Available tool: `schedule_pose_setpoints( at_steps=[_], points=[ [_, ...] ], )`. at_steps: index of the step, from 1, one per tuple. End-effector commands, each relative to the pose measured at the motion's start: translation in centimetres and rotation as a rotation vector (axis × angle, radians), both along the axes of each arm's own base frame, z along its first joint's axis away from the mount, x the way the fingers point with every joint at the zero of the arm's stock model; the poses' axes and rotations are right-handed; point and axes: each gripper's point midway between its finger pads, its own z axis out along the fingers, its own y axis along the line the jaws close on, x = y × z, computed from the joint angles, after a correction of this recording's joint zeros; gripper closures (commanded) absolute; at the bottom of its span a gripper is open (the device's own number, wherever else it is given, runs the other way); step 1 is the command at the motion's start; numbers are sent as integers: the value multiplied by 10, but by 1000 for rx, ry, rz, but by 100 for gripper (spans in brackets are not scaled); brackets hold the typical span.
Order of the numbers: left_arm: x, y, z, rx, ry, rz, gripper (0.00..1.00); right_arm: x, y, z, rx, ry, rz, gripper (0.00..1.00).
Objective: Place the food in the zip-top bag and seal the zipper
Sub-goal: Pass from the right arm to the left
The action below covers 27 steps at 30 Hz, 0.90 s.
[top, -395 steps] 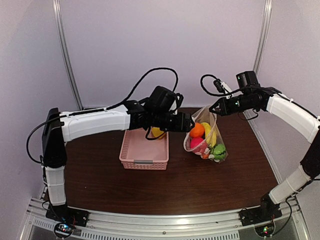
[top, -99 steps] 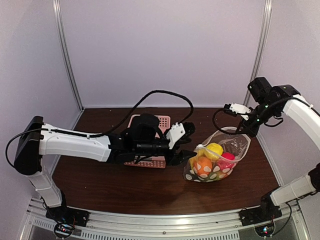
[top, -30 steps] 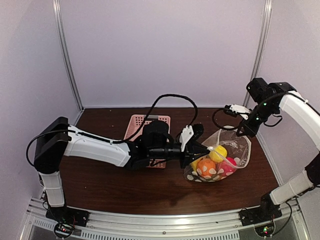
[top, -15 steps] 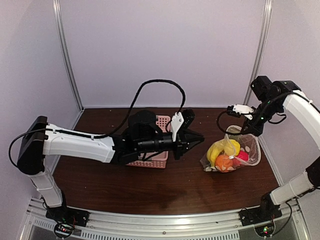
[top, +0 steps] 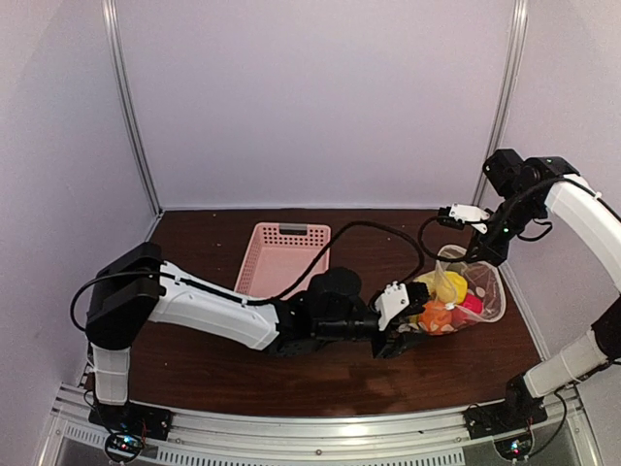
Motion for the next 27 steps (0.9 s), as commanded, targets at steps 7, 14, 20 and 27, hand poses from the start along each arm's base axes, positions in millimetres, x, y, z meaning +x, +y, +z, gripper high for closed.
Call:
schedule_pose_setpoints(
  at_steps=[7, 14, 20, 27],
  points=[
    [22, -44, 20, -108, -88, 72, 41, -35, -4, -6, 8, 138, -5, 100],
    [32, -61, 4, -87, -104, 105, 48, -33, 0, -2, 28, 137, -9, 100],
    [36, -68, 1, -92, -127, 113, 62, -34, 1, 0, 36, 138, -14, 100],
    [40, -62, 9, -100, -126, 147, 90, -35, 0, 4, 37, 134, -20, 100]
  ],
)
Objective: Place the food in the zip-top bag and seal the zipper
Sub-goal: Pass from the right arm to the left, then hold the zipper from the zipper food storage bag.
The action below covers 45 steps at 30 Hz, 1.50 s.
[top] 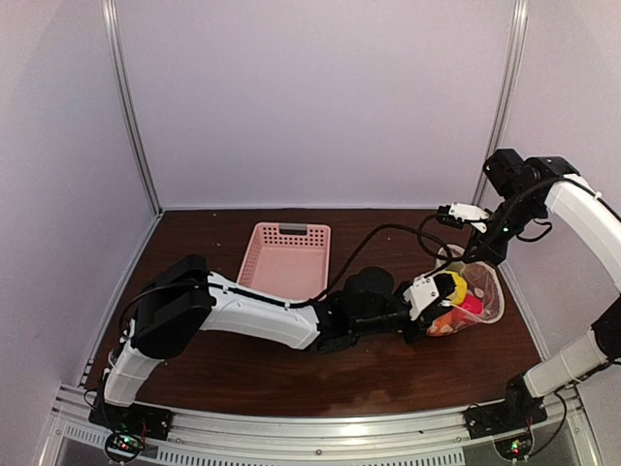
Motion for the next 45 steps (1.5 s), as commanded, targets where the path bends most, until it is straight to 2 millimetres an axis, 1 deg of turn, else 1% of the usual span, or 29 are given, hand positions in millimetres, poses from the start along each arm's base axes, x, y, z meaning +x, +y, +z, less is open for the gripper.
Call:
schedule_pose_setpoints(
  at_steps=[1, 5, 6, 8, 9, 11, 14, 16, 20, 21, 23, 25, 26, 27, 29, 32, 33, 36, 40, 42, 45],
  points=[
    [5, 5, 17, -35, -20, 49, 92, -33, -7, 4, -8, 117, -18, 100],
    [4, 27, 35, -37, -33, 81, 99, -33, -13, 8, -42, 87, -17, 100],
    [3, 34, 41, -38, -33, 82, 100, -32, -16, 9, -56, 72, -21, 100],
    [8, 48, 55, -50, -40, 133, 100, -30, -23, 9, -90, 42, -29, 100],
    [8, 55, 67, -66, -43, 146, 100, -30, -26, 9, -106, 34, -29, 100],
    [8, 66, 76, -73, -42, 161, 100, -30, -32, 5, -137, 22, -35, 100],
    [6, 75, 88, -91, -29, 168, 100, -33, -37, -5, -168, 39, -40, 100],
    [6, 79, 94, -103, -14, 170, 100, -35, -40, -11, -185, 50, -38, 100],
    [3, 81, 92, -97, 26, 136, 100, -41, -41, -17, -189, 59, -26, 100],
    [3, 81, 91, -93, 38, 124, 100, -41, -41, -16, -188, 56, -23, 100],
    [-4, 81, 88, -84, 55, 67, 100, -44, -38, -9, -166, 43, -6, 100],
    [-6, 82, 86, -73, 60, 39, 100, -48, -30, 0, -122, 36, 29, 99],
    [-7, 82, 86, -74, 84, 26, 100, -52, -25, 5, -94, 36, 51, 92],
    [-7, 83, 86, -73, 98, 15, 100, -54, -19, 12, -59, 27, 75, 83],
    [-6, 83, 85, -67, 120, -2, 100, -56, -5, 26, 18, 3, 116, 70],
    [-1, 84, 82, -69, 152, -6, 100, -59, 18, 45, 150, -43, 191, 60],
    [1, 85, 81, -73, 162, -6, 100, -58, 26, 49, 196, -54, 208, 59],
    [4, 87, 80, -87, 200, -15, 100, -56, 52, 60, 325, -63, 263, 59],
    [8, 88, 83, -104, 219, -24, 100, -57, 82, 70, 446, -68, 349, 67],
    [8, 87, 85, -108, 218, -25, 100, -57, 97, 72, 488, -80, 389, 68],
    [7, 87, 89, -121, 225, -30, 100, -64, 115, 70, 520, -76, 445, 66]
  ],
)
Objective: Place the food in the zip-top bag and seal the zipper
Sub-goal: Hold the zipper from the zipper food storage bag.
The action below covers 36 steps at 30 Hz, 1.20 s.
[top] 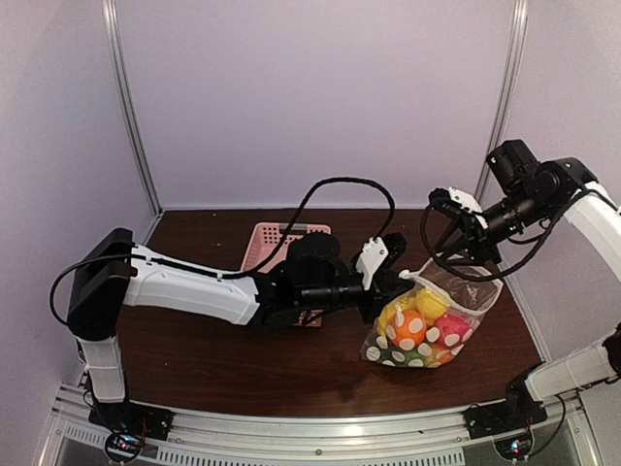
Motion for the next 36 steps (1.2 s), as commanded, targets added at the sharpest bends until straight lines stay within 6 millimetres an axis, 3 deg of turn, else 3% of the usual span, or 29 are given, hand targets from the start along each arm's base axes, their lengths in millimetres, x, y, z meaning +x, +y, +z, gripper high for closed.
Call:
schedule_pose_setpoints(
  at_steps=[1, 10, 22, 28, 36],
  points=[
    [-3, 2, 36, -112, -5, -24, 100, -13, 34, 6, 114, 19, 105, 66],
    [-7, 2, 41, -126, 3, -45, 100, -12, 58, -1, 164, 19, 118, 65],
    [-7, 4, 45, -139, 20, -54, 100, -16, 67, -18, 136, 47, 135, 72],
    [-6, 6, 46, -146, 25, -48, 100, -24, 66, -29, 106, 68, 171, 68],
    [-5, 7, 47, -152, 29, -44, 100, -18, 66, -34, 90, 53, 144, 89]
  ],
)
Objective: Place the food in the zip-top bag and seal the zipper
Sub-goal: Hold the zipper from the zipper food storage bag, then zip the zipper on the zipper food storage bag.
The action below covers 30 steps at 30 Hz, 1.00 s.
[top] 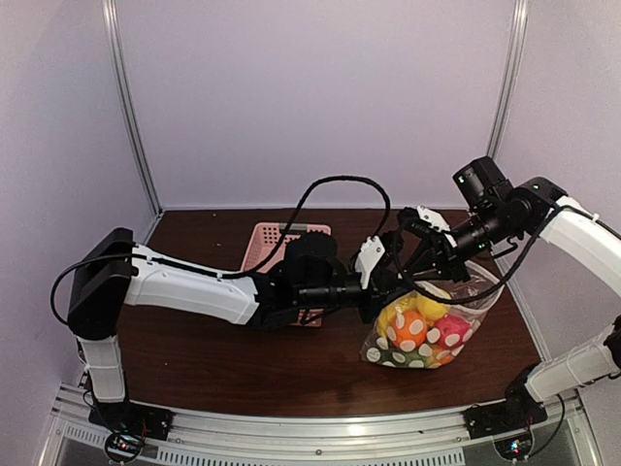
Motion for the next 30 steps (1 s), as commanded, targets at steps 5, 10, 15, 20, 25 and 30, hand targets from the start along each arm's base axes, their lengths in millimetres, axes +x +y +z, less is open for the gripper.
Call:
schedule_pose_setpoints(
  at_steps=[5, 10, 15, 20, 25, 30],
  points=[
    [0, 7, 42, -117, -34, 5, 100, 5, -2, -7, -34, -23, -23, 100],
    [2, 15, 36, -106, -23, 16, 100, 13, -12, -10, -116, -53, -61, 100],
    [5, 31, 37, -110, -28, 54, 100, 20, -22, -16, -186, -52, -85, 100],
    [9, 43, 37, -105, -37, 90, 100, 23, -27, -21, -217, -40, -94, 100],
    [12, 54, 34, -91, -37, 114, 100, 26, -39, -22, -253, -50, -120, 100],
    [17, 64, 29, -82, -37, 148, 100, 30, -59, -24, -296, -52, -163, 100]
  ],
)
